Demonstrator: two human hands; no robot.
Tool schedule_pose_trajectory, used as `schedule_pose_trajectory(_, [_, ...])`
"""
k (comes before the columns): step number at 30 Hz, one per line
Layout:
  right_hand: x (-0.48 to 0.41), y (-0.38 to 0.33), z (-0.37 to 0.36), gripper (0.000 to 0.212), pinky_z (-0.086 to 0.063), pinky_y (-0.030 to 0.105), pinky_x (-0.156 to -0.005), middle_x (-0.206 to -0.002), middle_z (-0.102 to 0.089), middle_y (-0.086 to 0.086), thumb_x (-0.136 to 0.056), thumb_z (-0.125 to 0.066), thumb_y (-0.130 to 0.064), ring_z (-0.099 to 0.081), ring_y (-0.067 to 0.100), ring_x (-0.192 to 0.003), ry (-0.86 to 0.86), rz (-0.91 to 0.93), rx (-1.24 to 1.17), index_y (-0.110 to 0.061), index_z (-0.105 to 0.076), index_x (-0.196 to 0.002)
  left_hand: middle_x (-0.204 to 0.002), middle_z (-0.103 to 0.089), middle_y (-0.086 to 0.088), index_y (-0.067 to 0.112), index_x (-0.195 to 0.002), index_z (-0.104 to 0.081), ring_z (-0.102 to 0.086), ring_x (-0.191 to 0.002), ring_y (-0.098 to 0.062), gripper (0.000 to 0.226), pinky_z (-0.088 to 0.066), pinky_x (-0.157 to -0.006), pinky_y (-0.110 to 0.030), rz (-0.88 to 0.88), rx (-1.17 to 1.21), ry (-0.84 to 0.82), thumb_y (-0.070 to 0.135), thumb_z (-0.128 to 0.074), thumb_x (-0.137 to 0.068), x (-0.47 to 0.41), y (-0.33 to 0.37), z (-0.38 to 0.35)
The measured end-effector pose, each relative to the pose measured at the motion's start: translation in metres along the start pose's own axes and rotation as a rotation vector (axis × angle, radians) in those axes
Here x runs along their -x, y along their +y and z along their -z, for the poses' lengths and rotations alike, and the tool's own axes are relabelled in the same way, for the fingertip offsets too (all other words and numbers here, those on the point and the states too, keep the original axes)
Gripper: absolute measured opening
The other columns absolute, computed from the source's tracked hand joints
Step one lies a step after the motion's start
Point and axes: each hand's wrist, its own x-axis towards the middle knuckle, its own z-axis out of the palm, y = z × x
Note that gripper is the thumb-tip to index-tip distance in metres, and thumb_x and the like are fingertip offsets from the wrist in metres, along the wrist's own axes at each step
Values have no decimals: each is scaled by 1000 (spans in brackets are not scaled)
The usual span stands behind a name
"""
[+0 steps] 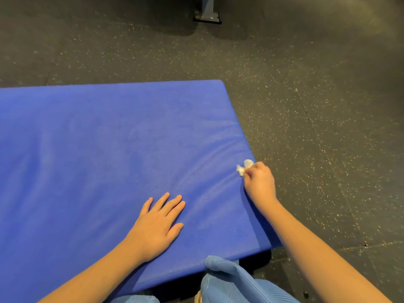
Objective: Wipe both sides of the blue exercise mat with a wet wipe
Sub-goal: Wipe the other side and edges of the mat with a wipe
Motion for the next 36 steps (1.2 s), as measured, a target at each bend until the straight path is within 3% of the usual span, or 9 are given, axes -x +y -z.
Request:
schedule_pose_trajectory(4, [26, -20, -6, 13, -45, 31, -57, -78, -61, 7, -77, -59, -13, -56, 30, -72, -190, 389, -65, -12, -72, -75, -136, -55, 15, 31, -130, -58, -55, -123, -16, 51, -47, -98, -40, -49, 25, 15, 54, -26, -97, -3, -1, 2])
schedule_pose_trajectory(7, [-9, -5, -7, 11, -49, 38, -62, -80, -65, 9, -77, -64, -8, -57, 35, -75, -47, 217, -5, -11, -75, -79, -128, -58, 17, 33, -123, -58, -49, -116, -12, 47, -51, -87, -36, -107, 36, 48, 56, -38, -88, -13, -9, 17])
schedule_pose_trajectory(10, [-27, -11, -18, 13, -42, 37, -64, -88, -64, 15, -81, -61, 2, -55, 38, -81, 38, -61, -15, -1, -73, -81, -152, -32, 13, 27, -145, -37, -30, -140, -17, 77, -27, -112, -41, -83, 91, -13, 66, -16, -82, -35, -20, 35])
schedule_pose_trajectory(14, [10, -37, -32, 9, -44, 30, -51, -78, -62, 8, -73, -59, -2, -55, 30, -69, -20, 336, -55, -7, -66, -71, -160, 13, 15, 33, -155, 1, 14, -148, -12, 99, 6, -119, -46, 96, 76, -133, 72, 10, -64, -47, -31, 32])
schedule_pose_trajectory(17, [-11, -20, -26, 10, -49, 33, -49, -78, -62, 6, -72, -65, -3, -57, 31, -71, -70, 404, 30, -12, -69, -77, -160, 13, 16, 34, -154, 1, 15, -148, -11, 97, 8, -119, -46, 108, 67, -140, 72, 11, -66, -48, -30, 29])
schedule_pose_trajectory(22, [-56, -20, -34, 12, -48, 44, -59, -85, -60, 17, -82, -59, -1, -55, 39, -78, -19, 0, 25, 2, -67, -73, -161, 11, 16, 35, -154, -1, 11, -149, -12, 98, 1, -120, -46, 88, 38, -211, 74, 9, -64, -53, -34, 37])
schedule_pose_trajectory(27, [-44, -38, -45, 26, -50, 41, -54, -77, -61, 10, -86, -50, -24, -58, 34, -73, -277, 421, -84, -9, -65, -70, -161, 11, 15, 35, -154, -1, 10, -149, -13, 104, -4, -120, -46, 65, 4, -289, 74, 8, -59, -61, -36, 48])
schedule_pose_trajectory(33, [-86, -37, -45, 9, -42, 39, -55, -73, -60, 13, -79, -67, -5, -54, 36, -69, 36, 44, -83, -4, -66, -70, -159, 19, 15, 35, -153, 7, 16, -148, -13, 103, -1, -120, -45, 47, -6, -391, 75, 6, -58, -62, -39, 55])
schedule_pose_trajectory(36, [-62, -59, -53, 28, -45, 36, -50, -71, -57, 9, -91, -52, -28, -53, 30, -65, -123, 366, -166, -7, -61, -75, -159, 20, 14, 33, -154, 7, 16, -148, -14, 109, -2, -120, -41, 36, -22, -464, 86, 4, -59, -66, -38, 63])
